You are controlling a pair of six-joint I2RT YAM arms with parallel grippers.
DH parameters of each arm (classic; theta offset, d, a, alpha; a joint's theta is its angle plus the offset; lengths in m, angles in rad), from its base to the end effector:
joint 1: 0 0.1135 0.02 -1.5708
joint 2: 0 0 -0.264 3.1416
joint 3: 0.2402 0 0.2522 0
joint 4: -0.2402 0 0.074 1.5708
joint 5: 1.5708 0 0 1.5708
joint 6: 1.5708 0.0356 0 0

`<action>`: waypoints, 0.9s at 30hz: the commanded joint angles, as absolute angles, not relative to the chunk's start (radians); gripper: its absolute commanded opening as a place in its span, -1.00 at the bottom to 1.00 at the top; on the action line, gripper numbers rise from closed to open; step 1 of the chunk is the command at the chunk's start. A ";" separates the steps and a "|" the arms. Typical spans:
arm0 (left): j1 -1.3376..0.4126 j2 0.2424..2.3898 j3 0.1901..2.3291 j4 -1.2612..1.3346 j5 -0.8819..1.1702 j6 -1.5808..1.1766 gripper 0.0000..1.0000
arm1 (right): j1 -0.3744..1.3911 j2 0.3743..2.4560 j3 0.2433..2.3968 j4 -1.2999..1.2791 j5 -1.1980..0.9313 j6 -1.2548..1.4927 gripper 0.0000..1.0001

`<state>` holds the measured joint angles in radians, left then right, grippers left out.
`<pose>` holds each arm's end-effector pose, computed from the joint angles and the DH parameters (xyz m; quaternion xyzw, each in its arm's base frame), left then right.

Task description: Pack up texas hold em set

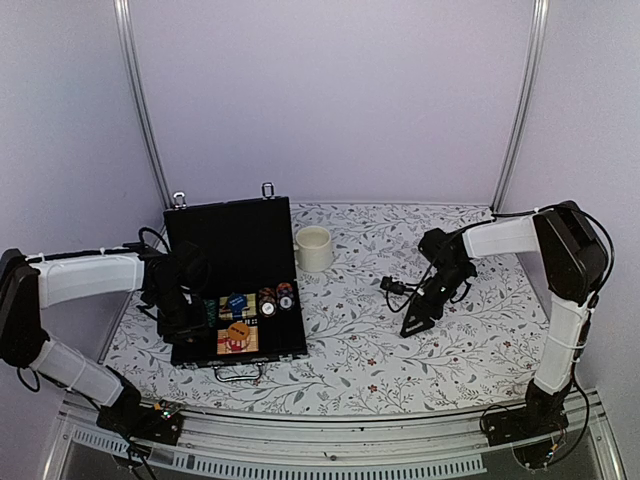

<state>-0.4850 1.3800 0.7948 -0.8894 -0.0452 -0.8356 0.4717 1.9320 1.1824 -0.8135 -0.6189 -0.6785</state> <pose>0.1934 -0.1001 0.1784 -0.1752 0.9831 -0.0117 0.0518 0.2884 0.1703 0.1345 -0.5191 0.7986 0.3025 0.0351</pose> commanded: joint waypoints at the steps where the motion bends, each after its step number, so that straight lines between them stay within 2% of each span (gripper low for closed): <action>1: -0.476 1.423 0.817 -0.796 -0.064 -0.803 0.12 | 0.479 1.948 1.201 -0.826 -0.640 -0.695 -0.11; 14: -0.476 1.495 0.941 -0.832 -0.121 -0.749 0.09 | 0.479 1.953 1.201 -0.829 -0.638 -0.695 -0.11; 27: -0.477 1.466 0.919 -0.913 -0.094 -0.763 0.02 | 0.481 1.956 1.201 -0.834 -0.638 -0.698 -0.11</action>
